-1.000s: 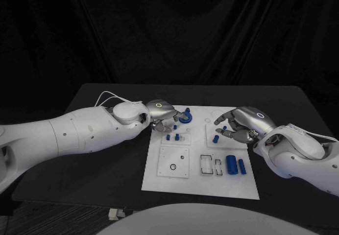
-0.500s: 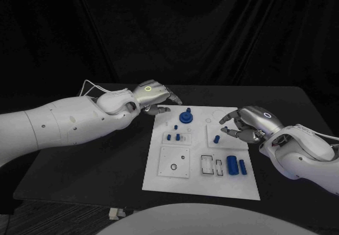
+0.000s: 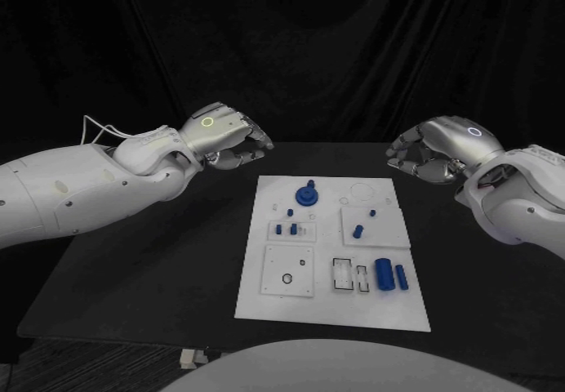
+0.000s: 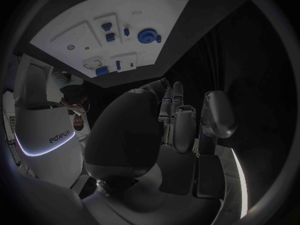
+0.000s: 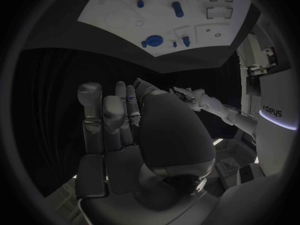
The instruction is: Assemble the parts on the task board
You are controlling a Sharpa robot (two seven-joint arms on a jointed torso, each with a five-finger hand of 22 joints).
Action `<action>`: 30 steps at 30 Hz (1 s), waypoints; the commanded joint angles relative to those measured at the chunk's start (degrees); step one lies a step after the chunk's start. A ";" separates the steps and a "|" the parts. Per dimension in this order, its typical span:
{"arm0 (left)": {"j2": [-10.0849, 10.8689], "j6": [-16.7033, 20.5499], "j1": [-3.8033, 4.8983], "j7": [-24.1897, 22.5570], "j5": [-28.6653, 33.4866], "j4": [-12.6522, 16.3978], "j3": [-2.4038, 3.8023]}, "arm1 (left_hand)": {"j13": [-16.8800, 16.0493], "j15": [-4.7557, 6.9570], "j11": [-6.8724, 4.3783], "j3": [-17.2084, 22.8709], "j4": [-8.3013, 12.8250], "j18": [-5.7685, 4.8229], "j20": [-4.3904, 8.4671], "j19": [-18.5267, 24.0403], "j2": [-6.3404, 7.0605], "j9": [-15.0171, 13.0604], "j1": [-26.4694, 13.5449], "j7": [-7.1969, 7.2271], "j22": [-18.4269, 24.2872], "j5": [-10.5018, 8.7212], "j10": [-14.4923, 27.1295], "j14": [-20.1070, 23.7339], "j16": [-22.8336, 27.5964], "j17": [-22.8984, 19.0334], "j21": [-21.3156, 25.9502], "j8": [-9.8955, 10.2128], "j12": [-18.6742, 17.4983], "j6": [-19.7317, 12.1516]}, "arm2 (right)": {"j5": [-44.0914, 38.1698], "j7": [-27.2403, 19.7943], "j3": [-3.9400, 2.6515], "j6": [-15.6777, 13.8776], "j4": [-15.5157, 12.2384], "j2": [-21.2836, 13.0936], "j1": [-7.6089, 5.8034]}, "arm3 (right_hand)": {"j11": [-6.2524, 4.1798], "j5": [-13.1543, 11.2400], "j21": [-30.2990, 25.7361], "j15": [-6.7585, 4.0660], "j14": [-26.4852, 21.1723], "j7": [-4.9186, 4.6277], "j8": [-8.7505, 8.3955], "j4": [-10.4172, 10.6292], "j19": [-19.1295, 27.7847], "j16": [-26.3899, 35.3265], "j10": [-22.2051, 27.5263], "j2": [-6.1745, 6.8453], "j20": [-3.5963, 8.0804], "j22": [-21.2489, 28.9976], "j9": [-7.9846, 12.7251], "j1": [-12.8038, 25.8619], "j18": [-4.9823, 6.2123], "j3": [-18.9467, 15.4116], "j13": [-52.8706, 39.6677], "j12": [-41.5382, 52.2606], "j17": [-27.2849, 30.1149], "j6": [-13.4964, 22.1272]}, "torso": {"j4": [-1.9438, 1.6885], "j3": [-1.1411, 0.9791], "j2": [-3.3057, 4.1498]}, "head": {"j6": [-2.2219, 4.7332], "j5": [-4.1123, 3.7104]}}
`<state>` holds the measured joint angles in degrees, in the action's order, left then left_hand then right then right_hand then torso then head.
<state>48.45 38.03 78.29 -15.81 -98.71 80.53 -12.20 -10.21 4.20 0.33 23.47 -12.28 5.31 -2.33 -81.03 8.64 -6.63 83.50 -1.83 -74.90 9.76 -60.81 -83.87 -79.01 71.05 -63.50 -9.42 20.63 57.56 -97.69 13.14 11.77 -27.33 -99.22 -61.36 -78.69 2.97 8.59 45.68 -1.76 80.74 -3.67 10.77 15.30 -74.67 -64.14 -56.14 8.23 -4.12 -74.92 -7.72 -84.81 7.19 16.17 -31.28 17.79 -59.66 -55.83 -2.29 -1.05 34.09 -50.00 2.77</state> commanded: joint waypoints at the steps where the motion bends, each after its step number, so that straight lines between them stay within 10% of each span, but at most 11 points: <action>1: 0.84 1.10 -0.67 -2.51 8.36 1.02 0.02 | -1.90 -0.58 0.56 0.11 -1.09 -0.81 -0.36 -0.40 -0.59 -0.96 -2.91 -1.34 -9.12 0.65 0.93 -0.38 -0.53 0.43 -0.73 -1.58 2.32 2.39 | -9.43 2.40 0.03 8.45 2.01 1.28 -0.22 | -0.77 -0.59 0.14 -1.15 0.10 1.21 -1.04 -0.39 -0.78 0.66 0.34 1.15 0.32 -3.45 0.52 -1.07 0.24 0.33 3.66 -2.81 0.72 2.02 | -0.04 0.07 0.00 | 0.00 -0.46; 9: 3.95 -2.68 -3.22 -8.11 26.85 4.33 0.00 | 0.20 -2.66 3.66 1.67 -4.06 -0.64 -1.93 0.50 -0.38 -0.26 -7.01 -1.63 -8.70 1.66 9.24 0.81 0.80 -2.00 0.90 2.57 -2.19 -1.88 | -12.66 -0.75 0.04 12.68 6.76 4.25 1.63 | -0.60 -0.70 0.87 -0.84 0.78 2.57 -2.54 0.34 -1.82 0.20 0.86 2.24 0.33 -3.91 1.83 -0.55 -0.05 -0.63 9.44 -6.57 0.47 4.45 | -0.27 0.18 0.18 | 0.00 -1.50; 16: 6.05 -8.39 -5.01 -15.18 46.48 5.89 -0.02 | 5.49 -3.72 4.87 -4.61 -3.07 -0.06 -3.23 2.04 -1.84 0.57 -5.58 -3.46 -8.11 14.19 14.42 1.92 1.21 -3.26 3.53 5.23 -6.87 -1.98 | -13.14 -1.18 0.04 12.72 8.09 5.47 3.35 | -0.50 -2.61 4.22 -0.90 1.99 1.81 -2.25 0.93 -3.49 -2.19 -1.14 2.07 0.40 -5.10 2.15 0.94 -0.63 -2.10 11.54 -6.68 -1.89 3.56 | -0.43 0.26 0.47 | 0.00 -1.69; 21: 6.95 -10.63 -5.64 -17.33 51.85 6.32 -0.02 | 6.36 -3.64 4.67 -6.53 -2.81 0.08 -3.28 2.37 -2.80 1.01 -4.21 -3.30 -7.97 14.89 15.36 2.28 1.36 -3.73 4.04 5.78 -7.36 -2.78 | -13.18 -1.33 0.04 12.54 8.22 5.81 4.34 | -0.66 -4.02 5.72 -0.98 2.58 1.73 -2.12 1.21 -4.36 -3.49 -2.84 1.72 0.46 -5.88 2.43 2.72 -0.87 -3.50 12.90 -6.68 -3.03 2.97 | -0.62 0.46 0.51 | 0.00 -1.85; 30: 7.36 -12.52 -6.15 -17.56 54.11 6.48 -0.03 | 6.53 -3.94 5.15 -8.53 -2.56 0.20 -3.49 2.82 -3.65 2.62 -2.15 -0.15 -7.79 14.69 16.43 2.74 1.62 -4.45 4.77 5.90 -7.81 -6.93 | -10.69 -1.62 0.04 12.62 7.99 6.01 5.80 | -0.41 -4.47 5.87 -0.88 2.66 1.07 -1.99 1.26 -4.62 -3.87 -3.41 1.24 0.41 -6.32 2.68 5.06 -0.94 -4.97 14.05 -7.16 -3.25 2.21 | -0.36 0.22 0.36 | 0.00 -1.81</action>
<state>55.83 27.86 72.28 -31.09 -48.31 86.82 -12.29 -3.72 0.30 5.43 15.28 -14.86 5.29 -5.85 -78.76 5.10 -4.08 80.80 -2.04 -74.90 24.35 -44.72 -81.37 -77.61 66.59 -58.98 -3.82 13.03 50.93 -109.09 12.02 11.84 -15.30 -91.11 -55.38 -73.21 2.25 4.16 51.38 -2.71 83.19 -2.59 8.65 16.59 -78.86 -67.70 -59.38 9.57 -3.62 -74.90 -5.12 -80.11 7.17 11.54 -17.34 10.93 -62.88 -53.11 -2.72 -0.76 34.49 -50.00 0.98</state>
